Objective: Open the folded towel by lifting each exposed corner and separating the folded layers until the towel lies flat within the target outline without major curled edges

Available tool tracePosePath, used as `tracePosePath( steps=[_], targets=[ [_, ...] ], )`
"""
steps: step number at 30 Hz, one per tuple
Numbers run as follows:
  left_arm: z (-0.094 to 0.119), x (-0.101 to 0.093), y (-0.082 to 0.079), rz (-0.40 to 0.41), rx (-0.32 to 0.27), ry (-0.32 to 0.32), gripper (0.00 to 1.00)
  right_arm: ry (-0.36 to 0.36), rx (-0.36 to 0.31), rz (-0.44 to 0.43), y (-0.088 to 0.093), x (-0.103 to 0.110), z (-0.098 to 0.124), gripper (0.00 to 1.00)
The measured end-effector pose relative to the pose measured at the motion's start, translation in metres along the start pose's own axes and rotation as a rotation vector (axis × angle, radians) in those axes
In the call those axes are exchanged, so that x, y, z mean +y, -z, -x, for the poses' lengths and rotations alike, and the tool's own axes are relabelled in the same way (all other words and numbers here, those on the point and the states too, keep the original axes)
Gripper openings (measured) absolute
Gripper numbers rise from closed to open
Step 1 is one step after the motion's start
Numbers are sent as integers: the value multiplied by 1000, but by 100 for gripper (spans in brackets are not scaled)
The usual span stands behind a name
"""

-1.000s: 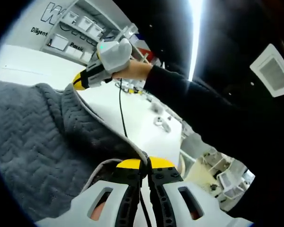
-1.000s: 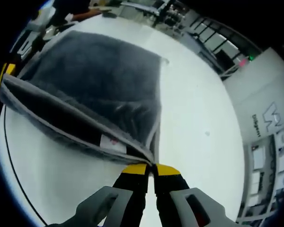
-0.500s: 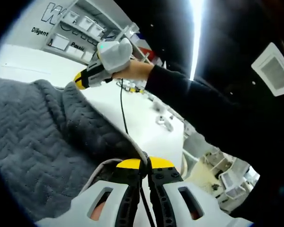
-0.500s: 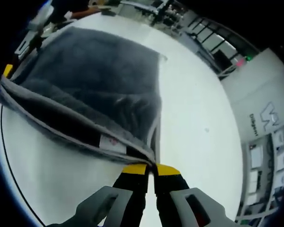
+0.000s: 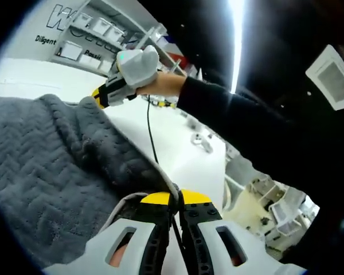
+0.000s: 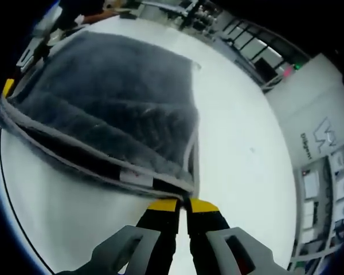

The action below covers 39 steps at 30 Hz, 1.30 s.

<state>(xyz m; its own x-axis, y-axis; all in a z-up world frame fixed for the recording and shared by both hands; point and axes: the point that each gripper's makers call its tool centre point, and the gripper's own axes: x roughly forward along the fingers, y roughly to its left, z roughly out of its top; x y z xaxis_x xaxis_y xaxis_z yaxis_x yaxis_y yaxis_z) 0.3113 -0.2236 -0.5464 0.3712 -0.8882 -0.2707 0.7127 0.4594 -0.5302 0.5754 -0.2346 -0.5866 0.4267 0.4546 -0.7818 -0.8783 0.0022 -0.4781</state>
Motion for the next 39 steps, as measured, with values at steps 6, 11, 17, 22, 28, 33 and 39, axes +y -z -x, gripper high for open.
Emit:
tracePosePath(
  steps=[6,11,17,22,28,33,39],
  targets=[
    [-3,1,7,-66,40,-29,3,0,-1,-10,3,3,-1,1],
    [-5,2,9,-86,63,-36,3,-4,1,-12,4,4,-1,1],
    [-8,3,13,-81,77,-37,3,-6,3,-14,6,5,-3,1],
    [-11,4,15,-97,83,-39,4,-4,-2,-24,7,6,-4,1],
    [-15,2,20,-97,108,-36,4,-1,-9,-35,10,5,-5,1],
    [-17,2,24,-87,124,-33,6,0,-24,-61,11,5,-4,1],
    [-19,-2,30,-78,143,-20,10,2,-33,-81,12,6,-4,1]
  ],
)
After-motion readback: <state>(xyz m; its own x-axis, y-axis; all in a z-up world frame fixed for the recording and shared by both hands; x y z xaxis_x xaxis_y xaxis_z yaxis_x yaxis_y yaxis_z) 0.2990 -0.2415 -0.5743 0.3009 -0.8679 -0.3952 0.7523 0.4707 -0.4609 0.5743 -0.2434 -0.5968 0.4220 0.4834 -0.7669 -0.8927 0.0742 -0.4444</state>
